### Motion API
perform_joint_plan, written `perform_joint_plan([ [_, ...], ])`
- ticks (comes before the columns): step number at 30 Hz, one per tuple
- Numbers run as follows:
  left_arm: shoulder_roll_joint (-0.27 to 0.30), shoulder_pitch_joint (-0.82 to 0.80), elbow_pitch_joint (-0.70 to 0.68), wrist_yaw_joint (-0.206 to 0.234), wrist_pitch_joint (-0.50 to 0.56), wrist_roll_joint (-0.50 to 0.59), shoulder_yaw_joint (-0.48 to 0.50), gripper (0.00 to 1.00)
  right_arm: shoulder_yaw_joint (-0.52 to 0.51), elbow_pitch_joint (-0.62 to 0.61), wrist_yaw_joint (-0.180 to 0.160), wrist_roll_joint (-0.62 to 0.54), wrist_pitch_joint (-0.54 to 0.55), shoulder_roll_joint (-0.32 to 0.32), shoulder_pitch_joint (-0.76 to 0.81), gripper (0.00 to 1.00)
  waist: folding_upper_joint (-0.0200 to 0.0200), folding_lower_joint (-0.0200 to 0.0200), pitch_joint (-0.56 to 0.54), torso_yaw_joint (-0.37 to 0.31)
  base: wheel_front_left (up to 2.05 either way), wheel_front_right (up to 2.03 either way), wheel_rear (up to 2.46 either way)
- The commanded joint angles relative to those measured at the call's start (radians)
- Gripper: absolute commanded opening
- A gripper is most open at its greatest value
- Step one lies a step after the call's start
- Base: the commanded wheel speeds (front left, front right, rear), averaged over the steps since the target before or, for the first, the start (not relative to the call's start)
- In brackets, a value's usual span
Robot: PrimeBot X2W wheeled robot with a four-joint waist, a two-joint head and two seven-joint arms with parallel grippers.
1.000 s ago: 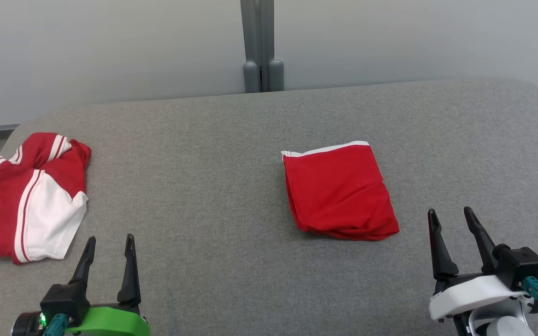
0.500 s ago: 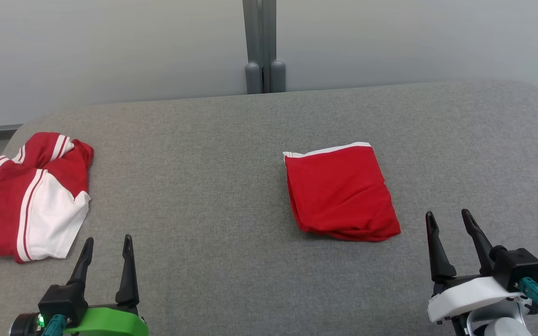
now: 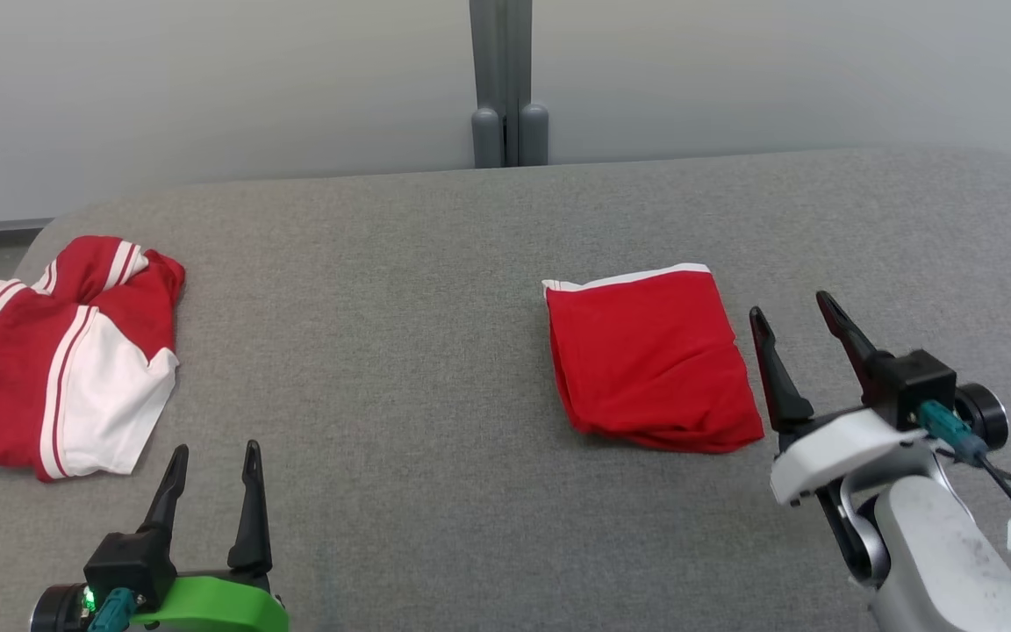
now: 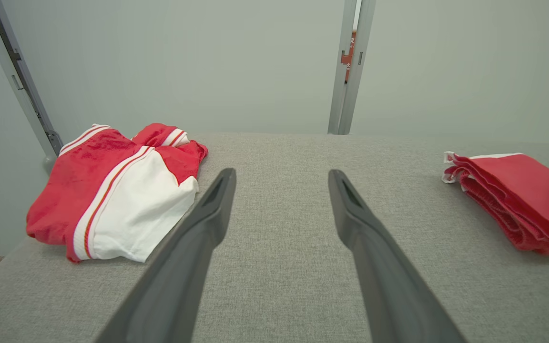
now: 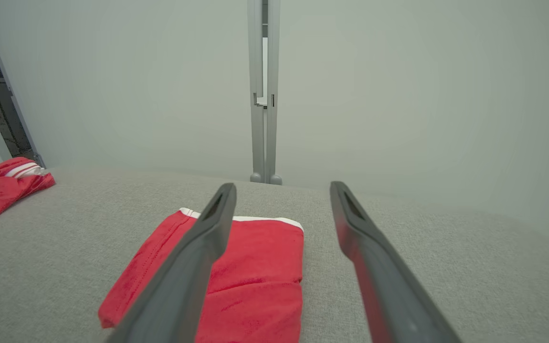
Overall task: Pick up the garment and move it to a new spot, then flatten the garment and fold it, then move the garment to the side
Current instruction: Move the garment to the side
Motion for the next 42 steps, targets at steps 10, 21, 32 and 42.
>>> perform_joint_plan([
  [10,0.000,-0.071,0.001,0.000,-0.003,-0.025,-0.018,1.00,0.019,0.307,0.000,-0.018,0.081,-0.033,-0.252,1.00,0.0000,0.0000,0.106,0.061,0.00,0.00,0.00],
  [21,-0.001,-0.151,0.010,-0.004,-0.003,-0.038,-0.045,1.00,0.029,0.622,0.000,-0.010,0.067,-0.032,-0.392,1.00,0.0000,0.0000,0.215,0.109,0.00,0.00,0.00],
  [32,-0.001,-0.164,0.019,0.008,-0.003,-0.061,-0.048,1.00,0.057,0.808,0.000,0.057,0.074,0.013,-0.420,0.00,0.0000,0.0000,0.215,0.115,0.00,0.00,0.00],
  [42,-0.001,-0.188,-0.021,0.017,-0.003,-0.075,-0.050,1.00,0.190,0.792,-0.001,0.053,0.051,-0.043,-0.554,0.00,0.0000,0.0000,0.275,0.072,0.00,0.00,0.00],
])
